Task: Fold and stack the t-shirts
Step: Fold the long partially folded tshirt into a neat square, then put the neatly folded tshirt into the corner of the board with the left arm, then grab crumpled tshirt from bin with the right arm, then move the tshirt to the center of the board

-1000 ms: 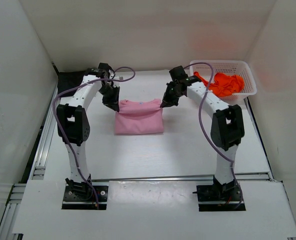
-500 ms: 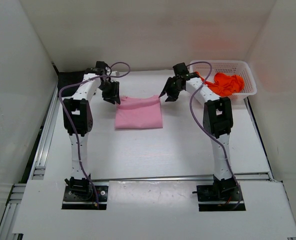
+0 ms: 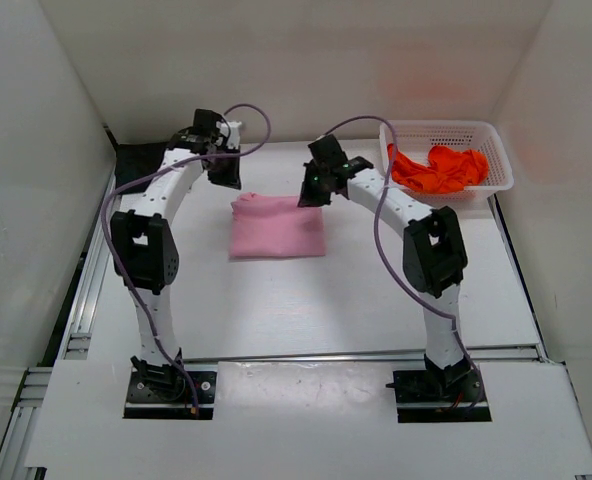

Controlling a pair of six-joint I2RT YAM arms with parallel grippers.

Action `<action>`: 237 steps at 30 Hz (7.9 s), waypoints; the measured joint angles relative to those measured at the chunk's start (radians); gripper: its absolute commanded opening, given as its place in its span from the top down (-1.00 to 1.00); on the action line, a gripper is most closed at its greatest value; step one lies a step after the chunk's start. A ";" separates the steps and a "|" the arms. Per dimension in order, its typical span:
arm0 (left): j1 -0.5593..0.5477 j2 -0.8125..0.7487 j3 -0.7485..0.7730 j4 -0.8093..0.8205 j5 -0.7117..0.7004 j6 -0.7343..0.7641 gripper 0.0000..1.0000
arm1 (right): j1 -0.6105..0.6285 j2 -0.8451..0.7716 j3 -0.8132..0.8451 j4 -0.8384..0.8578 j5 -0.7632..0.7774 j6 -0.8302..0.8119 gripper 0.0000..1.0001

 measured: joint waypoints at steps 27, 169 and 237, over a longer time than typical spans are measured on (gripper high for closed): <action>0.007 0.314 0.217 0.014 -0.034 0.005 -0.62 | -0.147 0.302 0.192 0.077 -0.023 0.262 0.99; 0.353 0.549 0.541 0.421 -1.000 0.009 -0.40 | -0.198 -0.379 -0.346 -0.101 0.052 -0.117 -0.03; 0.081 -0.527 -0.328 0.346 -0.745 0.007 -1.00 | -0.257 -0.853 0.228 0.581 -0.309 -0.167 1.00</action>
